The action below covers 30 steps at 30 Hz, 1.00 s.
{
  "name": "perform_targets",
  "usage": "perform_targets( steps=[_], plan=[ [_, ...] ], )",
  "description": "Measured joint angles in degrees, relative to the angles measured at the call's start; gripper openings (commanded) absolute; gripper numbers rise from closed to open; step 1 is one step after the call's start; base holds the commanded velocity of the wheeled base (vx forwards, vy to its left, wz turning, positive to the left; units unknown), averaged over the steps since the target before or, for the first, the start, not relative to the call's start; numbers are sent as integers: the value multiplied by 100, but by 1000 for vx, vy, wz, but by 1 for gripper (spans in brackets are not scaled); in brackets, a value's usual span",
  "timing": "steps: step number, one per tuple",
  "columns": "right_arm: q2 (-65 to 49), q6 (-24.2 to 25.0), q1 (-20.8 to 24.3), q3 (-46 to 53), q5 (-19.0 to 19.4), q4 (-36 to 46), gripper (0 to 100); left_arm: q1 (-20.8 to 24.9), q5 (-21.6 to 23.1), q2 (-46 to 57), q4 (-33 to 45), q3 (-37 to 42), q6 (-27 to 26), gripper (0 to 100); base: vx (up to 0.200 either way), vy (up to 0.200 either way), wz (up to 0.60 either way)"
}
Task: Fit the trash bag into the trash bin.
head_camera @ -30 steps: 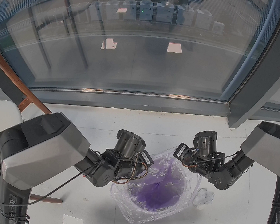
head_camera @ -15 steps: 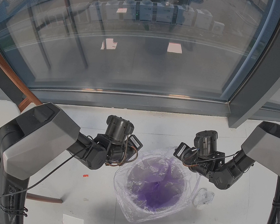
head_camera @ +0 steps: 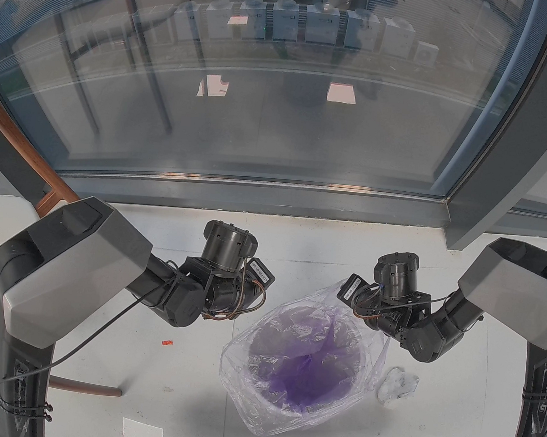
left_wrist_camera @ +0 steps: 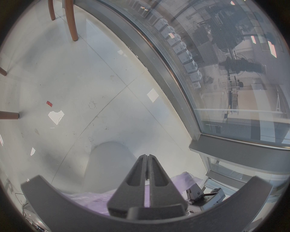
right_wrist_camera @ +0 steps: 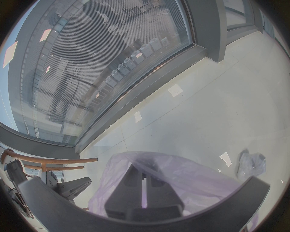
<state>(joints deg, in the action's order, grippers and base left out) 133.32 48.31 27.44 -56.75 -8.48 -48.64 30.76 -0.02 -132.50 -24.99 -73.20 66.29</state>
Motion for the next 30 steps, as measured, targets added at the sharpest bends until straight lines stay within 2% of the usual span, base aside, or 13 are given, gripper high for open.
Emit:
perform_targets(
  steps=[11,21,30],
  plan=[
    [358,60,-51,-290,39,4,0,11,-5,155,-21,168,16,0,0,0,0],
    [601,539,-85,-505,63,6,0,35,-30,174,-27,174,9,0,0,0,0],
    [111,670,-60,-41,110,28,0,-24,-169,262,-89,162,-2,0,0,0,0]
  ],
)
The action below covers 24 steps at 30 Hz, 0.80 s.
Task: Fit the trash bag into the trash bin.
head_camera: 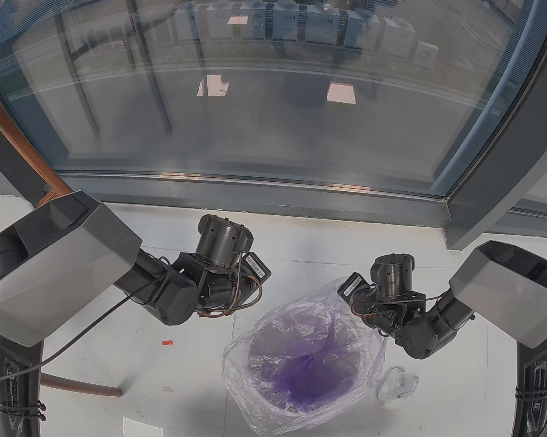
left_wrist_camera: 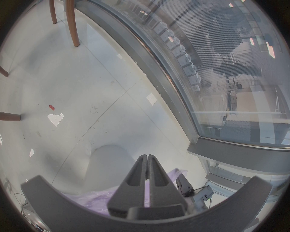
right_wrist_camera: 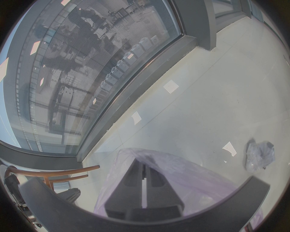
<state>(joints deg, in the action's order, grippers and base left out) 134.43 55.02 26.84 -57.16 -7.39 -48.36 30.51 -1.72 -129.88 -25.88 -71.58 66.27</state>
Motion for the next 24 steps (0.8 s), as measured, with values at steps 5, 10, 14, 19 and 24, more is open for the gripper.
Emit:
perform_targets(
  steps=[5,10,14,19,24],
  plan=[
    [-419,5,83,603,104,2,0,-59,-6,116,-20,28,-4,0,0,0,0],
    [-1150,43,199,1425,304,-6,0,-205,-6,394,-45,161,5,0,0,0,0],
    [-1790,266,293,1777,482,-22,0,-299,-5,848,-422,533,35,0,0,0,0],
    [-2456,482,339,1982,622,-24,100,-380,24,1482,-1485,1571,38,0,0,0,0],
    [-3021,567,55,2299,763,-11,100,-653,280,2153,-2573,2787,27,0,0,0,0]
  ],
)
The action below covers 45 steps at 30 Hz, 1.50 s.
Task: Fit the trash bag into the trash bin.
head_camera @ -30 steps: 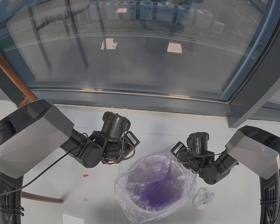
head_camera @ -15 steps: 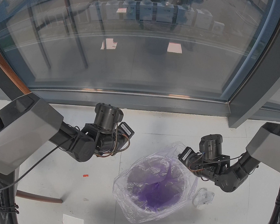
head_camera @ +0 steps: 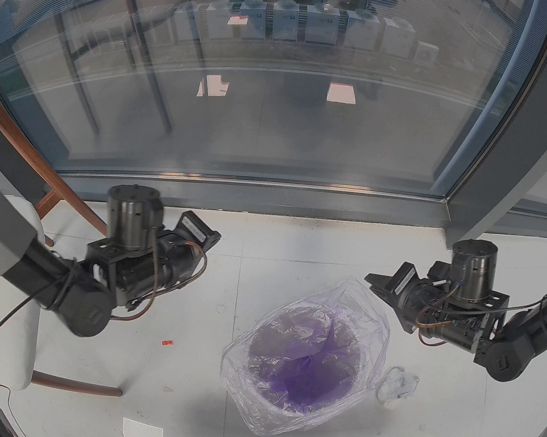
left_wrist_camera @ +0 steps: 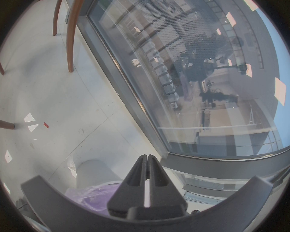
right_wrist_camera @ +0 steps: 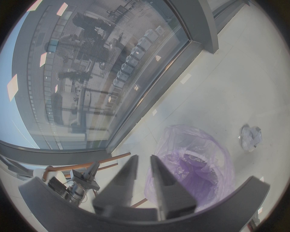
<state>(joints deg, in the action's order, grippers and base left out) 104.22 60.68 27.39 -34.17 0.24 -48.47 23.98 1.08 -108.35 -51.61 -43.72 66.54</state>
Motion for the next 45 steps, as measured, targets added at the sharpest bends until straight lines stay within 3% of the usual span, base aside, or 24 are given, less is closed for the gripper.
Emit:
perform_targets(
  steps=[5,10,16,24,25,35,40,45],
  plan=[
    [-243,-195,-794,199,68,41,100,-477,490,460,-688,830,6,0,-160,0,0],
    [30,-866,-1543,77,101,71,100,-879,892,777,-1035,1351,180,0,-200,0,0],
    [683,-1112,-1812,-347,110,84,100,-1025,1175,937,-1134,1541,408,0,-200,0,0],
    [1585,-1602,-1885,-769,101,90,100,-1062,1262,997,-1152,1585,400,0,0,0,0],
    [1742,-1791,-1897,-830,104,90,100,-1062,1262,1003,-1152,1580,396,100,0,0,0],
    [2690,-3406,-2338,-1215,-93,257,100,-1048,1276,1009,-1136,1569,345,100,0,0,0],
    [2944,-3545,-2572,-1321,-223,741,100,-1078,1281,992,-1134,1569,195,100,-120,0,0],
    [3095,-3547,-2706,-1398,-315,800,100,-1128,1468,986,-1142,1560,375,100,-200,0,0]
  ],
)
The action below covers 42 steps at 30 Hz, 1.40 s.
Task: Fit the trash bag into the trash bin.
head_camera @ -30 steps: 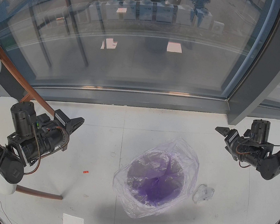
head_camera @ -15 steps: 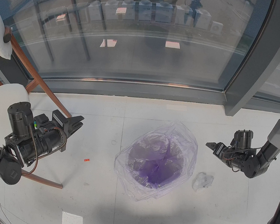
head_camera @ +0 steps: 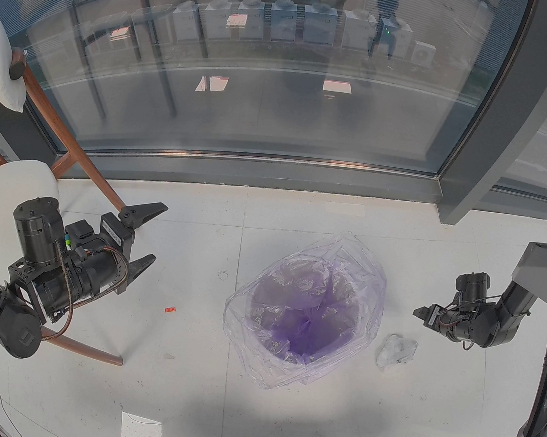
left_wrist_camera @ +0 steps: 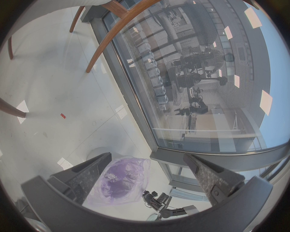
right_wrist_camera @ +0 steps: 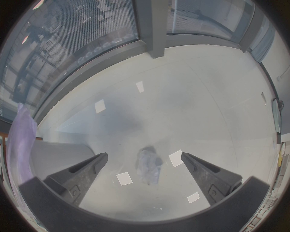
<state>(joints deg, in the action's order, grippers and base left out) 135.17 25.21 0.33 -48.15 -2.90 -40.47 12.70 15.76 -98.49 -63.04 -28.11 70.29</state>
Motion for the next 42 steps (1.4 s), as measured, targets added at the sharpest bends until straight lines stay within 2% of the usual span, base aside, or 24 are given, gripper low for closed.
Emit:
perform_targets(
  steps=[16,22,29,34,42],
  plan=[
    [714,11,160,-735,-2,128,100,-11,16,-2,-10,194,-195,100,-13,0,0],
    [841,2,265,-1111,0,831,100,-6,9,-5,4,215,-206,100,0,0,0],
    [1056,-146,199,-2183,-10,1303,100,-6,18,-18,17,212,-206,100,0,0,0],
    [1235,-280,201,-2938,-11,2348,100,-24,55,-71,20,174,-156,100,-200,0,0],
    [1536,-362,210,-3775,-18,2996,100,-37,191,-145,9,173,-138,100,-150,0,0]
  ],
)
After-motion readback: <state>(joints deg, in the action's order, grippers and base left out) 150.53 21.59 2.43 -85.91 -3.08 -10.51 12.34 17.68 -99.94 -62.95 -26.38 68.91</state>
